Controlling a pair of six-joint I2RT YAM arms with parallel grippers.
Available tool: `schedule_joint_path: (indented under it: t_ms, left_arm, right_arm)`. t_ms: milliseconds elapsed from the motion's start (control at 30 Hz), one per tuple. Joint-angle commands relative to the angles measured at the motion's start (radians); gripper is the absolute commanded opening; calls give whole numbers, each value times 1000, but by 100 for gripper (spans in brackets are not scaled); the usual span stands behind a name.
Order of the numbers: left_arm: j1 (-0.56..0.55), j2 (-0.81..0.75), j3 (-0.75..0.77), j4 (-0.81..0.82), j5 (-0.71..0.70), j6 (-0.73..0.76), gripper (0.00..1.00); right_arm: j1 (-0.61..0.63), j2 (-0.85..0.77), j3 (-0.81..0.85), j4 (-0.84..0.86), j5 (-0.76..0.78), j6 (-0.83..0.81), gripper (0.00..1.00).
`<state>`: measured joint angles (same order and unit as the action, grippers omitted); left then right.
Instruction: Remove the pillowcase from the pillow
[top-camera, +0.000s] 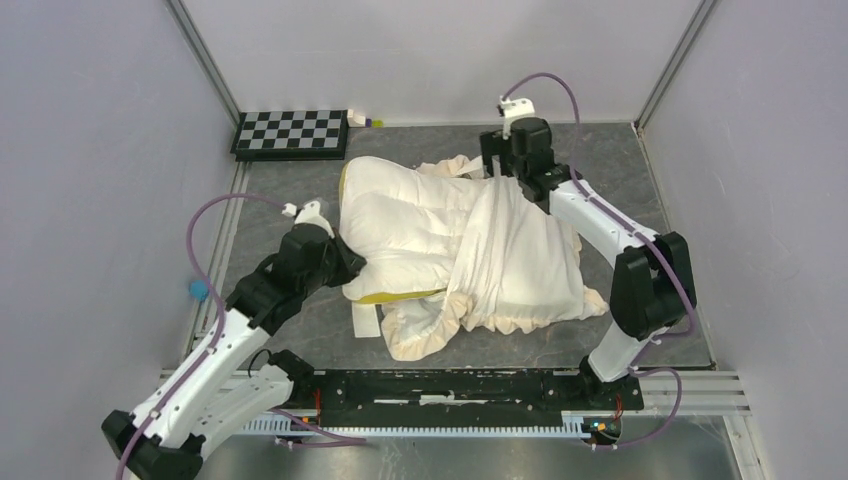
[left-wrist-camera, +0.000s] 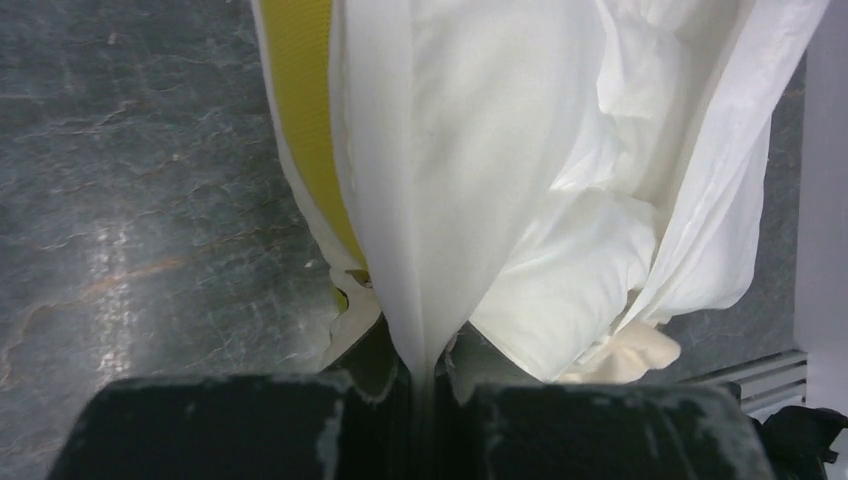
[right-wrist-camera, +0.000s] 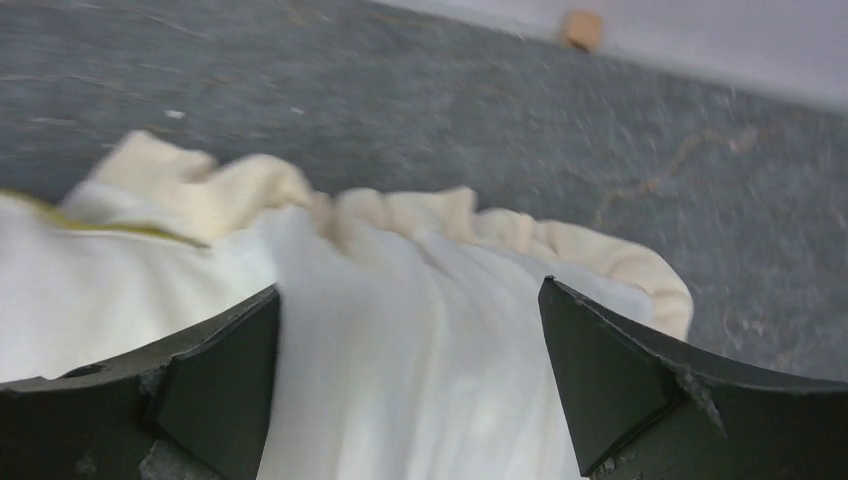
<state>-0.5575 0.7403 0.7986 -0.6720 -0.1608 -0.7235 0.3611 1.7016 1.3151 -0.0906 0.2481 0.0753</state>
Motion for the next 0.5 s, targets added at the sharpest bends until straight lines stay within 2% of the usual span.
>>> schedule_joint_path:
  t_ms: [0,133,367,467]
  left_arm:
    - [5,47,76,227,89,16,2]
    - [5,57,87,246,114,38,2]
    - [5,49,124,169,112,113,2]
    - [5,44,139,148,97,138,2]
  right_arm:
    - [138,-116,86,-58,35,-89,98]
    - [238,-244,0,-36,-76,-31,98]
    - [399,-471,-323,-16,-60,108,98]
    - [505,-515,-427,-23,-37,144,98]
